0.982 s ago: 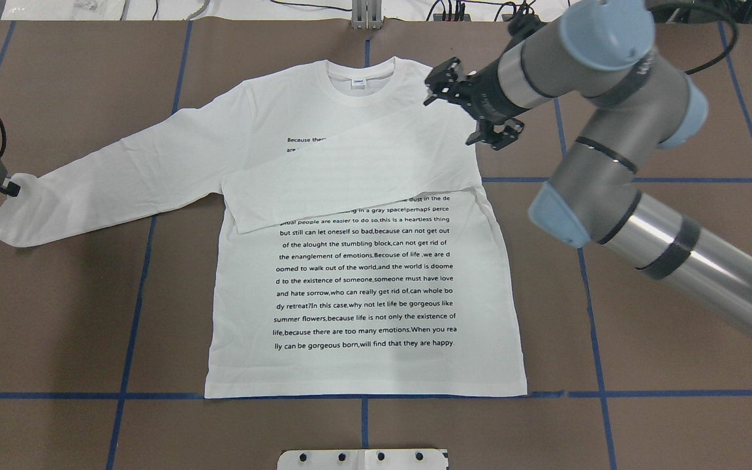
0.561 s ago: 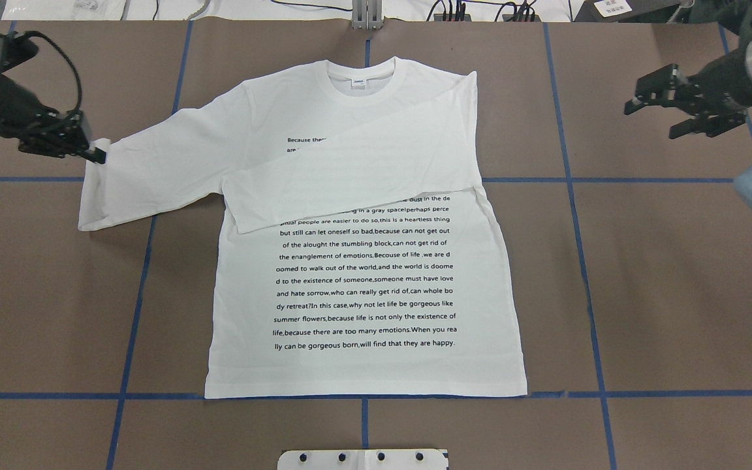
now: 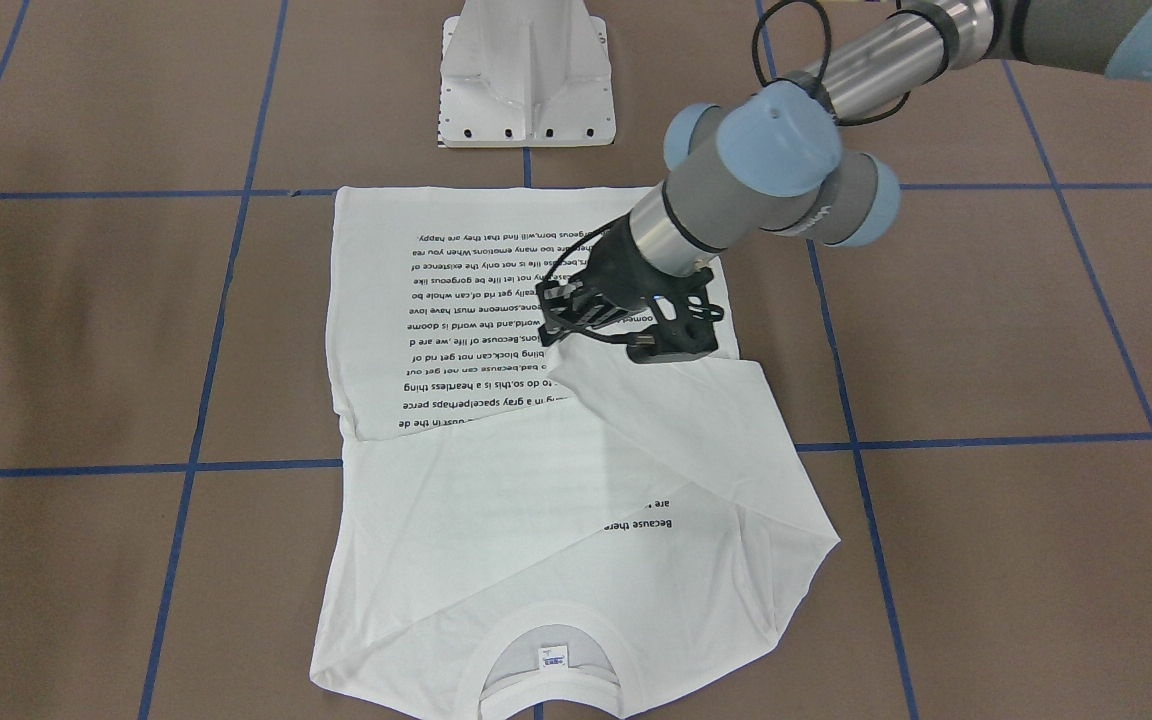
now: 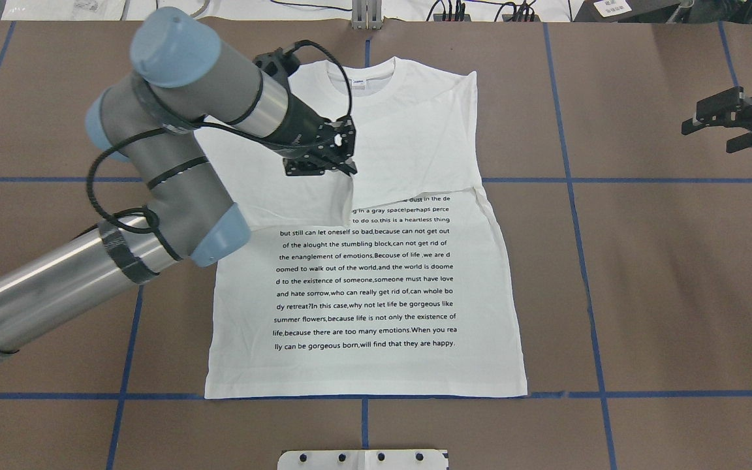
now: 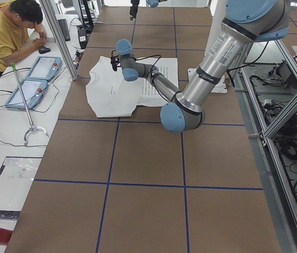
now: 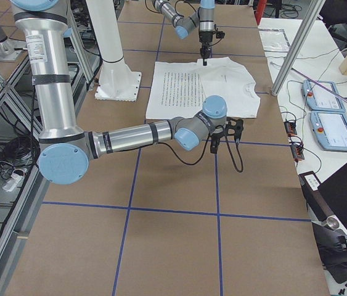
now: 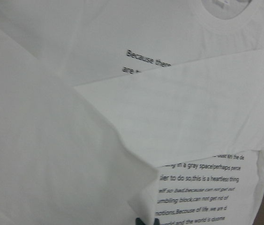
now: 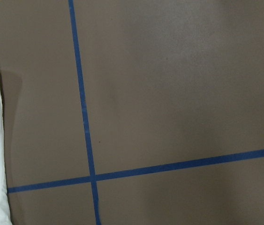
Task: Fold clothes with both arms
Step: 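Grasp the other sleeve with the left gripper and fold it across the shirt, then release the sleeve with the left gripper while the right gripper moves to the hem, then grasp both hem corners nearest the robot with the left and right grippers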
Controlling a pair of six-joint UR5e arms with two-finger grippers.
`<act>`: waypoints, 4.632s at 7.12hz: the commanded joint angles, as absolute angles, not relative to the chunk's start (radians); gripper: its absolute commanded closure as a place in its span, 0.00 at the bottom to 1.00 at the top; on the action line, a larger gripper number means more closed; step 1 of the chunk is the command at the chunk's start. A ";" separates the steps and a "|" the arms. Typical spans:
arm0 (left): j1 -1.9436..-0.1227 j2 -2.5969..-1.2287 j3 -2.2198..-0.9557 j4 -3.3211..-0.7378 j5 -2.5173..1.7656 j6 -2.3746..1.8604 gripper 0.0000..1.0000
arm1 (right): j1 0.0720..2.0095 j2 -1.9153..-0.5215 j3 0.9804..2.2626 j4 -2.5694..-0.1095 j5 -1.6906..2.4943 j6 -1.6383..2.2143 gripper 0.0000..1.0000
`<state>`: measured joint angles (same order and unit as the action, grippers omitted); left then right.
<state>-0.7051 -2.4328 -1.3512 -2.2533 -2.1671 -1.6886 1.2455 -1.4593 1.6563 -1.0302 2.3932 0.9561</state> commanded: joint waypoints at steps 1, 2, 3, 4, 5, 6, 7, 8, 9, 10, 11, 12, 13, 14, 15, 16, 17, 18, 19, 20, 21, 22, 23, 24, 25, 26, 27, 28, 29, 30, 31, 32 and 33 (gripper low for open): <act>-0.622 -2.707 -1.046 -2.363 -1.983 -1.791 1.00 | 1.249 -1.470 1.666 -1.028 2.393 0.954 0.01; -0.592 -2.709 -1.037 -2.381 -1.915 -1.798 1.00 | 1.249 -1.495 1.675 -1.008 2.391 0.954 0.01; -0.577 -2.711 -1.037 -2.384 -1.896 -1.798 1.00 | 1.249 -1.514 1.674 -0.973 2.393 0.954 0.01; -0.566 -2.711 -1.037 -2.384 -1.891 -1.798 0.48 | 1.249 -1.525 1.674 -0.957 2.393 0.956 0.01; -0.560 -2.709 -1.035 -2.384 -1.887 -1.798 0.00 | 1.247 -1.526 1.664 -0.957 2.391 0.956 0.01; -0.560 -2.709 -1.046 -2.384 -1.884 -1.816 0.01 | 1.246 -1.523 1.664 -0.956 2.388 0.965 0.01; -0.561 -2.704 -1.077 -2.382 -1.884 -1.833 0.01 | 1.220 -1.517 1.677 -0.954 2.387 1.013 0.00; -0.566 -2.671 -1.151 -2.367 -1.893 -1.833 0.01 | 1.136 -1.516 1.718 -0.922 2.366 1.146 0.00; -0.566 -2.551 -1.307 -2.358 -1.891 -1.832 0.02 | 1.000 -1.513 1.814 -0.908 2.223 1.363 0.00; -0.566 -2.390 -1.501 -2.330 -1.896 -1.816 0.04 | 0.813 -1.516 1.912 -0.929 2.021 1.575 0.00; -0.568 -2.278 -1.616 -2.319 -1.898 -1.781 0.06 | 0.655 -1.519 1.966 -0.969 1.887 1.735 0.00; -0.574 -2.248 -1.640 -2.318 -1.901 -1.743 0.06 | 0.489 -1.510 2.082 -1.140 1.747 1.869 0.01; -0.584 -2.234 -1.640 -2.318 -1.901 -1.733 0.06 | 0.324 -1.453 2.150 -1.330 1.563 1.987 0.01; -0.589 -2.218 -1.640 -2.318 -1.901 -1.715 0.06 | 0.189 -1.460 2.145 -1.365 1.455 2.084 0.02; -0.595 -2.215 -1.638 -2.318 -1.899 -1.712 0.06 | 0.128 -1.451 2.145 -1.469 1.397 2.098 0.04; -0.595 -2.212 -1.634 -2.318 -1.898 -1.712 0.06 | 0.098 -1.450 2.140 -1.514 1.394 2.121 0.05; -0.594 -2.198 -1.635 -2.319 -1.899 -1.713 0.06 | 0.069 -1.450 2.110 -1.514 1.393 2.164 0.08; -0.594 -2.197 -1.632 -2.324 -1.898 -1.713 0.06 | 0.066 -1.448 2.080 -1.513 1.393 2.164 0.09; -0.592 -2.195 -1.629 -2.327 -1.896 -1.713 0.06 | 0.066 -1.447 2.077 -1.513 1.397 2.164 0.11; -0.591 -2.194 -1.629 -2.327 -1.896 -1.713 0.06 | 0.067 -1.448 2.079 -1.513 1.397 2.166 0.28; -0.591 -2.194 -1.628 -2.327 -1.894 -1.713 0.06 | 0.069 -1.459 2.080 -1.513 1.399 2.166 0.47; -0.591 -2.194 -1.628 -2.329 -1.894 -1.713 0.06 | 0.069 -1.457 2.085 -1.514 1.399 2.166 0.79; -0.591 -2.194 -1.628 -2.329 -1.894 -1.713 0.06 | 0.071 -1.457 2.086 -1.514 1.402 2.166 1.00; -0.591 -2.194 -1.628 -2.329 -1.894 -1.713 0.06 | 0.071 -1.459 2.089 -1.514 1.405 2.166 1.00; -0.591 -2.194 -1.628 -2.329 -1.896 -1.715 0.06 | 0.074 -1.459 2.098 -1.514 1.435 2.166 1.00; -0.597 -2.189 -1.643 -2.307 -1.907 -1.717 0.06 | 0.075 -1.474 2.135 -1.516 1.442 2.164 1.00; -0.586 -2.084 -1.713 -2.224 -1.902 -1.730 0.06 | 0.077 -1.486 2.157 -1.516 1.450 2.163 1.00; -0.533 -2.012 -1.827 -2.100 -1.878 -1.730 0.06 | 0.083 -1.485 2.158 -1.516 1.450 2.164 1.00; -0.429 -1.944 -1.932 -1.962 -1.759 -1.732 0.06 | 0.097 -1.483 2.169 -1.516 1.453 2.163 1.00; -0.319 -1.869 -1.994 -1.877 -1.677 -1.799 0.08 | 0.110 -1.483 2.177 -1.514 1.469 2.161 1.00; -0.255 -1.791 -2.008 -1.868 -1.672 -1.828 0.14 | 0.118 -1.482 2.177 -1.513 1.479 2.161 1.00; -0.221 -1.742 -2.008 -1.867 -1.671 -1.830 0.20 | 0.118 -1.479 2.177 -1.513 1.479 2.161 1.00; -0.213 -1.711 -2.011 -1.864 -1.669 -1.830 0.25 | 0.118 -1.473 2.177 -1.513 1.479 2.163 1.00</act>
